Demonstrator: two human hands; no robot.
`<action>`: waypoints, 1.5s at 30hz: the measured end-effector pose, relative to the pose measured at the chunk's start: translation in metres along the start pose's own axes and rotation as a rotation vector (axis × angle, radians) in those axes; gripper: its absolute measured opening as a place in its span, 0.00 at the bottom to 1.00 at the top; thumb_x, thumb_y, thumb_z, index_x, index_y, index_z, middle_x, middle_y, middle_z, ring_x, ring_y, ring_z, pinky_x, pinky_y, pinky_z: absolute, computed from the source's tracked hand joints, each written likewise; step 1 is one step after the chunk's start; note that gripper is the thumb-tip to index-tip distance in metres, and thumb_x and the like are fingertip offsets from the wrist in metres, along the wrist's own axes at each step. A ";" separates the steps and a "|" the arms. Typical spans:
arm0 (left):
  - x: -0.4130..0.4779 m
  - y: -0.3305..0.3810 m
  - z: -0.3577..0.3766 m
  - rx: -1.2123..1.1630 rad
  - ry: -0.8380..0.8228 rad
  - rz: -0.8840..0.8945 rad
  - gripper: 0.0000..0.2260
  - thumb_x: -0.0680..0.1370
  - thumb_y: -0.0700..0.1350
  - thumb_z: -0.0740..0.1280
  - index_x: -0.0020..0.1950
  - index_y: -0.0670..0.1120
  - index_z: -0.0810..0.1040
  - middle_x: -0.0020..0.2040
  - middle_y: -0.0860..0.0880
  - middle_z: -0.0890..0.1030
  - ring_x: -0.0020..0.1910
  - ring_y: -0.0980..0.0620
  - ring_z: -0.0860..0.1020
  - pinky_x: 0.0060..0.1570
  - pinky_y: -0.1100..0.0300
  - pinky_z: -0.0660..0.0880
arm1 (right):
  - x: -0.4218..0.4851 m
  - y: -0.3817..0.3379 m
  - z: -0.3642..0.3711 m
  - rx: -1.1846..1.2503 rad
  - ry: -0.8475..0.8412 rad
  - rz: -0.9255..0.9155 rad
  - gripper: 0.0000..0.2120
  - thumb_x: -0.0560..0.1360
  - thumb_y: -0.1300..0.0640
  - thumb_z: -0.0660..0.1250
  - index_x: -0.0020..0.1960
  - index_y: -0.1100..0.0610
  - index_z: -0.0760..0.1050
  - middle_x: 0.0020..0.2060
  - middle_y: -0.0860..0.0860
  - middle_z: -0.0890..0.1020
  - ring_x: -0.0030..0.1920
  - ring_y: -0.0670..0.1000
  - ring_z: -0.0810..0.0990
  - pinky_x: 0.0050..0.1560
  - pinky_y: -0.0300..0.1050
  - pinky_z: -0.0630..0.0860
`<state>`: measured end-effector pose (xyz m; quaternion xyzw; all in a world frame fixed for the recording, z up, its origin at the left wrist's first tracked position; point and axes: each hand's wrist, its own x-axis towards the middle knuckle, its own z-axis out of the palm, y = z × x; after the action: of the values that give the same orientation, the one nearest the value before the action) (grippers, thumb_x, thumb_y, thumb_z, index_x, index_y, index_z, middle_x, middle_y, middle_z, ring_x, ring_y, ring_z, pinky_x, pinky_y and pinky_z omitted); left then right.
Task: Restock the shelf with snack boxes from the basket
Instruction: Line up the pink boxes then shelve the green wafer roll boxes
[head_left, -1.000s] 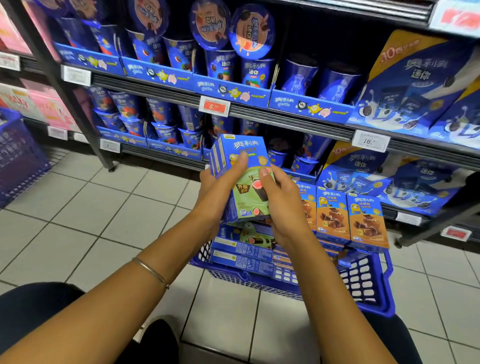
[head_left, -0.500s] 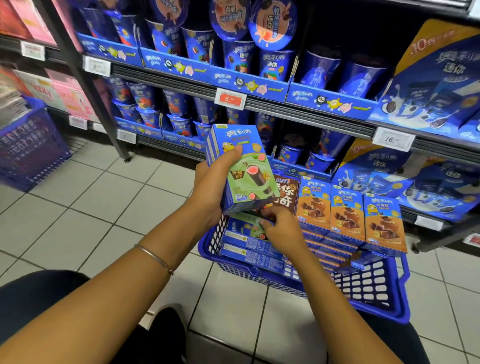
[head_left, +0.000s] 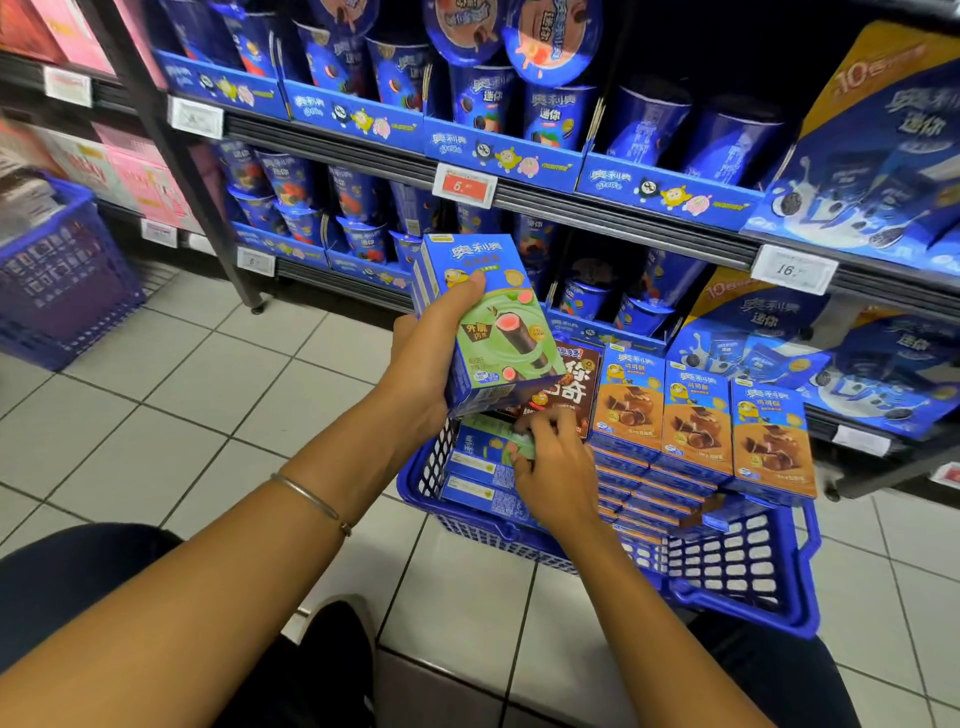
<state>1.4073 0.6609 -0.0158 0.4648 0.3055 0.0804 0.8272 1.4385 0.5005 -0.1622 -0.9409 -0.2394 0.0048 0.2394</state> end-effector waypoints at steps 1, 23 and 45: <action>0.000 0.000 0.001 0.004 -0.004 0.000 0.21 0.81 0.53 0.73 0.69 0.42 0.81 0.58 0.40 0.88 0.57 0.37 0.87 0.62 0.36 0.82 | 0.000 0.000 0.000 -0.008 -0.005 0.006 0.12 0.78 0.56 0.69 0.62 0.55 0.77 0.61 0.53 0.73 0.60 0.56 0.75 0.53 0.52 0.75; -0.008 0.000 0.001 0.030 -0.046 -0.021 0.21 0.80 0.54 0.75 0.68 0.43 0.82 0.56 0.41 0.89 0.55 0.39 0.88 0.53 0.43 0.86 | 0.011 -0.003 0.004 -0.202 -0.117 0.125 0.16 0.78 0.48 0.68 0.63 0.52 0.75 0.61 0.52 0.72 0.62 0.56 0.68 0.58 0.52 0.66; -0.013 0.001 0.009 0.017 -0.190 -0.046 0.24 0.82 0.65 0.65 0.65 0.49 0.86 0.60 0.42 0.88 0.57 0.39 0.87 0.54 0.41 0.85 | 0.039 -0.056 -0.175 1.313 0.211 0.380 0.14 0.82 0.52 0.66 0.58 0.63 0.80 0.48 0.58 0.87 0.44 0.55 0.87 0.41 0.48 0.82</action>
<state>1.4024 0.6495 -0.0064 0.4703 0.2368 0.0144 0.8500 1.4693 0.4827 0.0224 -0.6224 0.0068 0.0992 0.7763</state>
